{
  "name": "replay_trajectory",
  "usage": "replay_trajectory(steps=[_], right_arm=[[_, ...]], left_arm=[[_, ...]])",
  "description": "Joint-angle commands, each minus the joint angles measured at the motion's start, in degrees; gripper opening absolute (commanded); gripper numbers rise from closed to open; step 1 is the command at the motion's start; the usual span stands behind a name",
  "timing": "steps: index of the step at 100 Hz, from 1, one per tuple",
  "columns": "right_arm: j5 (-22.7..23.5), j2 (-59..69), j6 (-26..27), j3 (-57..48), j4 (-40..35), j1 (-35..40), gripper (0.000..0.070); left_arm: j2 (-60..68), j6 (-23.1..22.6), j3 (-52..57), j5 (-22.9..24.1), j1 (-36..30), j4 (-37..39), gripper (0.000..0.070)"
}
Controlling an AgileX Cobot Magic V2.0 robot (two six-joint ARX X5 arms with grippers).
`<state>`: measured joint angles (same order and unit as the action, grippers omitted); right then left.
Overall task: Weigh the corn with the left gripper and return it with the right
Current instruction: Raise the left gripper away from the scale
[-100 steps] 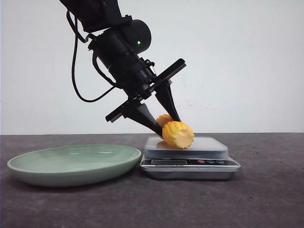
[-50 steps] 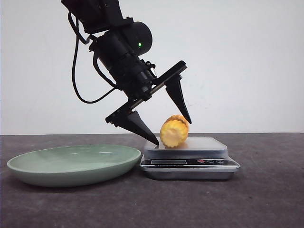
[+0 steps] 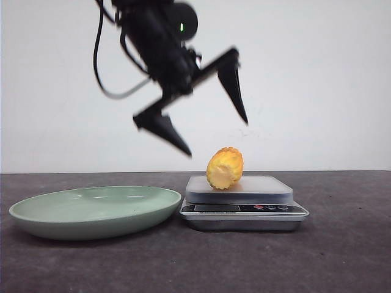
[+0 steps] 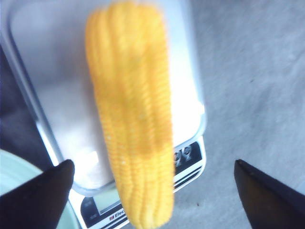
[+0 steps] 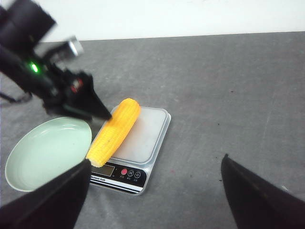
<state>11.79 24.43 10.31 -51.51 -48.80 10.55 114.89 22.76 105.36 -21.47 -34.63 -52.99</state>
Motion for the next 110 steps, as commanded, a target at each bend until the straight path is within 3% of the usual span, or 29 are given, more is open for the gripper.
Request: replay_trajectory(steps=[1, 10, 16, 34, 56, 82, 94, 99, 110], right_arm=[[-0.07, 0.26, -0.79, -0.68, -0.13, 0.15, 0.0542], [-0.07, 0.26, -1.49, -0.68, -0.85, 0.15, 0.0542], [-0.11, 0.26, -1.86, -0.68, -1.33, 0.15, 0.0542], [-0.26, 0.26, -1.81, -0.68, -1.84, 0.15, 0.0542], [-0.24, 0.26, -1.77, -0.68, -1.86, 0.15, 0.0542], [-0.28, 0.26, -1.88, -0.68, -4.46, 0.15, 0.0542], [-0.33, 0.26, -2.21, -0.66, -5.51, 0.15, 0.0542], [-0.33, 0.26, -2.19, -0.66, -5.51, 0.15, 0.0542], [-0.33, 0.26, -2.16, -0.66, -5.14, 0.15, 0.0541]], left_arm=[[0.61, -3.48, 6.62, 1.90, -0.17, -4.59, 0.0531], [0.61, -7.34, 14.75, 3.28, -0.17, -11.28, 0.0271], [0.57, -8.96, 20.48, 4.63, -0.20, -15.43, 0.0187], [-1.11, -11.54, 36.89, 9.22, -1.75, -25.35, 0.0185], [-6.01, -12.33, 52.59, 14.21, -5.35, -30.38, 0.0184], [-17.86, -12.92, 56.37, 20.31, -8.94, -31.23, 0.0184], [-24.17, -12.83, 56.37, 20.65, -9.01, -31.28, 0.0181], [-26.71, -12.83, 56.35, 20.68, -9.01, -31.32, 0.0155], [-32.33, -12.87, 55.98, 23.28, -8.98, -31.45, 0.0019]])
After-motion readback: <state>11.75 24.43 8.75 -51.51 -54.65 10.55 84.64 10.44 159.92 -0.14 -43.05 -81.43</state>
